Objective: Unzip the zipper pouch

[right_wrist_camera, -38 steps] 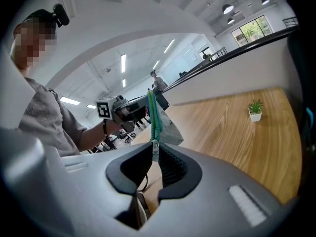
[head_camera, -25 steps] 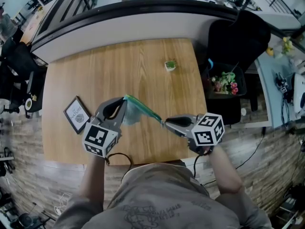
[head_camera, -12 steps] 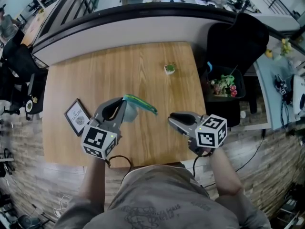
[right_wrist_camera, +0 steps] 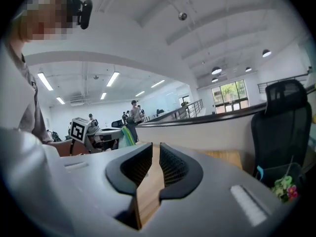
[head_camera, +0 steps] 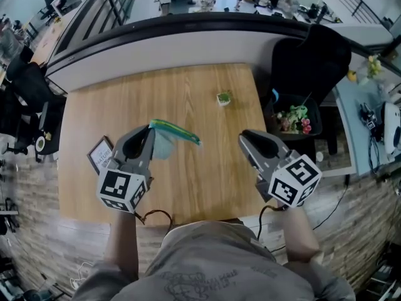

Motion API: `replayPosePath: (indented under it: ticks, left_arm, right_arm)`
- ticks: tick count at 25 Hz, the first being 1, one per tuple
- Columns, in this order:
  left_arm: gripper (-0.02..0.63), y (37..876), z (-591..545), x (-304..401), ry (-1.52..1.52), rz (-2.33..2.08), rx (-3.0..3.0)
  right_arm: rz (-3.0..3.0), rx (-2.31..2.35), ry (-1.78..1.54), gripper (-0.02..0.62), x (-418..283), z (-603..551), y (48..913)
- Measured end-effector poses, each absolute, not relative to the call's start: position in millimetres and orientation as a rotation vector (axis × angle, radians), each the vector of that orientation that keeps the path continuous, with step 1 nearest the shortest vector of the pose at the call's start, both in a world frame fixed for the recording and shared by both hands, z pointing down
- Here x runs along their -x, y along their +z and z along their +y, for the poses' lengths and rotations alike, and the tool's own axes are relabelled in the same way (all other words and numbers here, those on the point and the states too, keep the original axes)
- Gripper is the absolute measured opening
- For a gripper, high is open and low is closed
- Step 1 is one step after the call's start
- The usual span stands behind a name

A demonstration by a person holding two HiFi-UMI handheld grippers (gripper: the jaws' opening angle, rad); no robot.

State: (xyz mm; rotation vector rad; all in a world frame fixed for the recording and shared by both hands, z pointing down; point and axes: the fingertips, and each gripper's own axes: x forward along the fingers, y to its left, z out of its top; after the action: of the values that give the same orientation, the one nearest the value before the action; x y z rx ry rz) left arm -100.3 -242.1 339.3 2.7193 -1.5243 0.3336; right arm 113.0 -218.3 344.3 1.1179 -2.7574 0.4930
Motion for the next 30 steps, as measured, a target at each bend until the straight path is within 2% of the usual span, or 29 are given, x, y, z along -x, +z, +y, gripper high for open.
replayPosePath:
  ticks: [8, 13, 19, 30]
  left_arm:
    - [0.006, 262.7, -235.7, 122.1, 0.231, -1.691, -2.771]
    - [0.006, 235.1, -223.5, 131.1, 0.172, -1.785, -2.769]
    - [0.006, 248.1, -213.2, 132.7, 0.215, -1.837, -2.751]
    - [0.006, 305.3, -203.4, 126.4, 0.298, -1.726, -2.695]
  right_arm:
    - [-2.754, -1.351, 0.129, 0.054, -118.9, -204.8, 271.6]
    - [-2.795, -1.431, 0.043, 0.051, -119.2, -191.5, 241.3]
    - [-2.789, -1.478, 0.006, 0.046, -123.0, -187.0, 233.2]
    - [-2.673, -1.437, 0.087, 0.009, -117.8, -190.4, 289.7]
